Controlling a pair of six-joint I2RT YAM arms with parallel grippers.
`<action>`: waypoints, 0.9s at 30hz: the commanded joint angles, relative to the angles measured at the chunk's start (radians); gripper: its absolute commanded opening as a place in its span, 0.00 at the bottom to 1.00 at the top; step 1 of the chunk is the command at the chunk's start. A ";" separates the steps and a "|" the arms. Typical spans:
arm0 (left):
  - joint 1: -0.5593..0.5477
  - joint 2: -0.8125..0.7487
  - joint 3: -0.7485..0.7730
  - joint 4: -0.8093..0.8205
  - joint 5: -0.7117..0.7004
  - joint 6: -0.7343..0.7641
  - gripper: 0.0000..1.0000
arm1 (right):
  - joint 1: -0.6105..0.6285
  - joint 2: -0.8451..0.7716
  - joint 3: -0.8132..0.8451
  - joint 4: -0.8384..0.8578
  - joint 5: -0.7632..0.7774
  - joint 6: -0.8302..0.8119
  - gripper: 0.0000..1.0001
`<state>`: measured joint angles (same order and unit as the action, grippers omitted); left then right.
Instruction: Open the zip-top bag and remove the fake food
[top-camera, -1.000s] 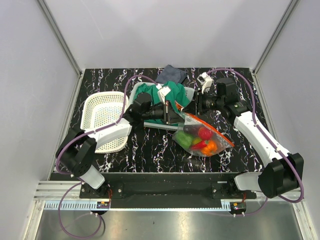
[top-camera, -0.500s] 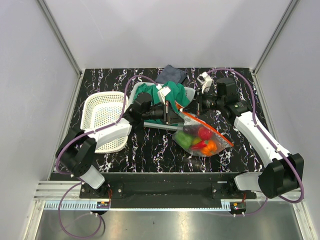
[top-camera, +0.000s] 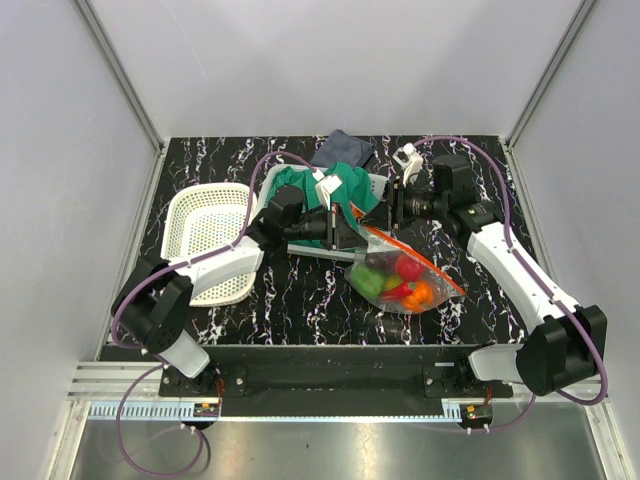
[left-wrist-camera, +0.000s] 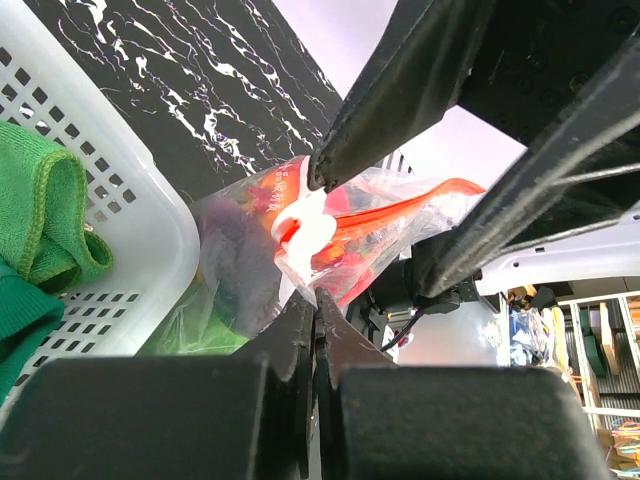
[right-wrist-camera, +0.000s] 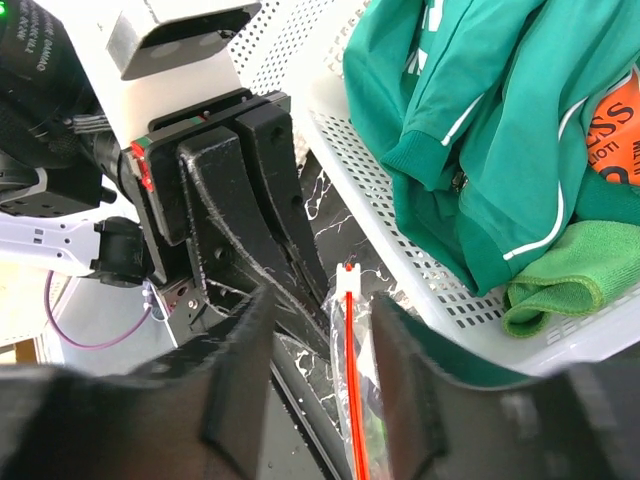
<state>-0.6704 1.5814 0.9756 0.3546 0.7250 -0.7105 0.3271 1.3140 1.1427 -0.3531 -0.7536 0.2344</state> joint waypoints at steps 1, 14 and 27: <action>-0.003 -0.021 0.040 0.027 0.005 0.016 0.00 | 0.006 0.025 0.023 0.042 -0.018 -0.009 0.47; -0.008 -0.018 0.037 0.040 0.013 0.013 0.00 | 0.006 0.057 0.009 0.097 -0.046 0.026 0.32; -0.008 -0.020 0.051 0.038 0.031 0.008 0.00 | 0.007 0.060 0.006 0.092 -0.066 0.017 0.32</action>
<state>-0.6724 1.5814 0.9756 0.3531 0.7261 -0.7109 0.3275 1.3720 1.1385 -0.2928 -0.7815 0.2596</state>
